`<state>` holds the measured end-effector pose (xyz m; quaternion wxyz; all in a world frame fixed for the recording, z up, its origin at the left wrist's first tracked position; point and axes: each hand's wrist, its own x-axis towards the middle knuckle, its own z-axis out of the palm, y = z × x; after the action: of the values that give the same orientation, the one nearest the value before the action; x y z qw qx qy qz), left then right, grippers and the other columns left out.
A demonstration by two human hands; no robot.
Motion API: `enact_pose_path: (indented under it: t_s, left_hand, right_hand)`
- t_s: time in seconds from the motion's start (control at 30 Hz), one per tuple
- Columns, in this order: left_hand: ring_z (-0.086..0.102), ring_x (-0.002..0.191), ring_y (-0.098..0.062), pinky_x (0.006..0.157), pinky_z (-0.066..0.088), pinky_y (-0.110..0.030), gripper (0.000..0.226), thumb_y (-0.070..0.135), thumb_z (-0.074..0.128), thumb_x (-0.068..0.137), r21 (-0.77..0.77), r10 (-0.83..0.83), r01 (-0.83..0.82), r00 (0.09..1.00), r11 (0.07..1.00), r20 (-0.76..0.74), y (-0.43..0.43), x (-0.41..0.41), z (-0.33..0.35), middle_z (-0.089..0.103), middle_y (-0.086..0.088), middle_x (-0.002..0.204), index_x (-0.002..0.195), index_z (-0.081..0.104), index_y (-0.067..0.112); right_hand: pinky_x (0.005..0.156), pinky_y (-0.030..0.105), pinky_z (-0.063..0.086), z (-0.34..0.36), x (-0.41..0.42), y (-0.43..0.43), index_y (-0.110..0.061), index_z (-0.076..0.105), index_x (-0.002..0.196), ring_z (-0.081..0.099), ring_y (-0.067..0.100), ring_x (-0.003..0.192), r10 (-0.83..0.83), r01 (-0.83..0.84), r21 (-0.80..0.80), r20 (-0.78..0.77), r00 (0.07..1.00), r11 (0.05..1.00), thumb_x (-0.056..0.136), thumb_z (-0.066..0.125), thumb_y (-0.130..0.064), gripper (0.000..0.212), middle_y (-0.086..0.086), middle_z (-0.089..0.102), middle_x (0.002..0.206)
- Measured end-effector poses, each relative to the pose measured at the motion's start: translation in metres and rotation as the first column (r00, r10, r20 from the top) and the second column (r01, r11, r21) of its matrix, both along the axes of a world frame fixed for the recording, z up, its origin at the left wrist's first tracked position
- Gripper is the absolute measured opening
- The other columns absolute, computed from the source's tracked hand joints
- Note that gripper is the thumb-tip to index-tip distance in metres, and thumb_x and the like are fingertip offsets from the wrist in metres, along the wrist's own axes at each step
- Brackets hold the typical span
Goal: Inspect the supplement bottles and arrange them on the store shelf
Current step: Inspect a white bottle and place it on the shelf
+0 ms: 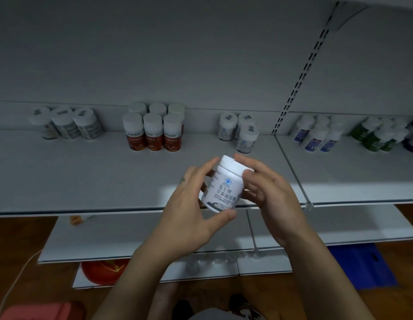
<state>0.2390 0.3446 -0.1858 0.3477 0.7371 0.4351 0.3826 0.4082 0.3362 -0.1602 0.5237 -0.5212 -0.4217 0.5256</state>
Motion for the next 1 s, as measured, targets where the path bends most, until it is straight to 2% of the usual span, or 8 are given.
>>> enact_pose_path:
  t_s: [0.1,0.23,0.37,0.5,0.6,0.7,0.83,1.0]
  left_hand:
    - [0.046,0.103,0.0,0.083,0.046,-0.017,0.079,0.041,0.074,0.07,0.071,0.077,-0.073,0.996,0.995,-0.053,0.003,0.008,-0.008,0.043,0.019,0.117,0.141,0.039,0.036]
    - [0.047,0.105,-0.007,0.081,0.052,-0.036,0.068,0.029,0.077,0.072,0.124,0.124,-0.114,0.99,0.986,-0.072,0.009,0.019,-0.021,0.042,0.016,0.116,0.13,0.042,0.039]
    - [0.047,0.107,-0.011,0.079,0.052,-0.036,0.066,0.022,0.076,0.071,0.151,0.189,-0.169,0.973,0.974,-0.131,0.023,0.034,-0.03,0.042,0.014,0.116,0.123,0.039,0.04]
    - [0.049,0.108,-0.018,0.079,0.044,-0.031,0.055,0.039,0.072,0.08,0.188,0.242,-0.183,0.898,0.965,-0.368,0.048,0.048,-0.03,0.05,0.005,0.118,0.125,0.044,0.027]
    - [0.053,0.111,-0.027,0.084,0.043,-0.039,0.059,0.056,0.057,0.085,0.254,0.276,-0.148,0.75,0.956,-0.601,0.072,0.052,-0.027,0.058,-0.003,0.118,0.13,0.05,0.019]
    - [0.06,0.101,-0.032,0.078,0.049,-0.042,0.072,0.067,0.039,0.078,0.273,0.312,-0.164,0.647,0.948,-0.696,0.09,0.053,-0.027,0.064,-0.008,0.11,0.123,0.059,0.014]
    - [0.067,0.09,-0.032,0.069,0.053,-0.04,0.072,0.067,0.044,0.075,0.267,0.327,-0.191,0.625,0.944,-0.709,0.099,0.056,-0.034,0.07,-0.009,0.097,0.111,0.067,0.009]
    - [0.056,0.116,-0.029,0.09,0.044,-0.039,0.092,0.077,0.025,0.071,0.181,0.296,-0.244,0.616,0.953,-0.73,0.105,0.066,-0.025,0.062,-0.007,0.125,0.133,0.054,0.016]
  right_hand:
    - [0.089,0.03,0.055,0.0,0.007,0.004,-0.026,0.067,0.125,0.067,0.008,0.101,-0.035,0.025,0.038,0.298,0.954,0.999,0.087,0.072,-0.022,0.039,-0.009,0.072,0.11]
    - [0.081,0.019,0.052,0.004,0.016,0.013,-0.031,0.069,0.12,0.063,-0.003,0.096,-0.044,-0.006,0.088,0.547,0.836,0.996,0.078,0.078,-0.033,0.043,-0.014,0.067,0.109]
    - [0.078,0.018,0.051,0.012,0.029,0.031,-0.034,0.068,0.112,0.062,-0.003,0.091,0.03,-0.096,0.051,0.725,0.689,0.994,0.075,0.077,-0.038,0.039,-0.017,0.067,0.102]
    - [0.075,0.019,0.042,0.015,0.041,0.067,-0.029,0.062,0.12,0.062,0.011,0.1,0.075,-0.19,0.026,0.861,0.503,0.981,0.074,0.076,-0.038,0.049,-0.009,0.066,0.11]
    - [0.076,0.024,0.036,0.01,0.048,0.107,-0.024,0.057,0.124,0.058,0.021,0.111,0.116,-0.213,-0.039,0.925,0.362,0.976,0.081,0.072,-0.038,0.048,-0.002,0.06,0.124]
    - [0.085,0.031,0.042,-0.002,0.058,0.141,-0.02,0.057,0.12,0.056,0.024,0.112,0.077,-0.203,-0.009,0.94,0.333,0.979,0.083,0.069,-0.041,0.044,0.002,0.058,0.122]
    - [0.093,0.036,0.035,-0.019,0.065,0.172,-0.017,0.062,0.114,0.051,0.028,0.115,-0.073,-0.221,0.125,0.97,0.231,0.967,0.082,0.069,-0.04,0.04,0.007,0.061,0.116]
    - [0.096,0.04,0.032,-0.038,0.068,0.201,-0.019,0.065,0.112,0.048,0.029,0.116,-0.079,-0.251,0.099,0.993,0.089,0.963,0.081,0.065,-0.052,0.045,0.007,0.064,0.114]
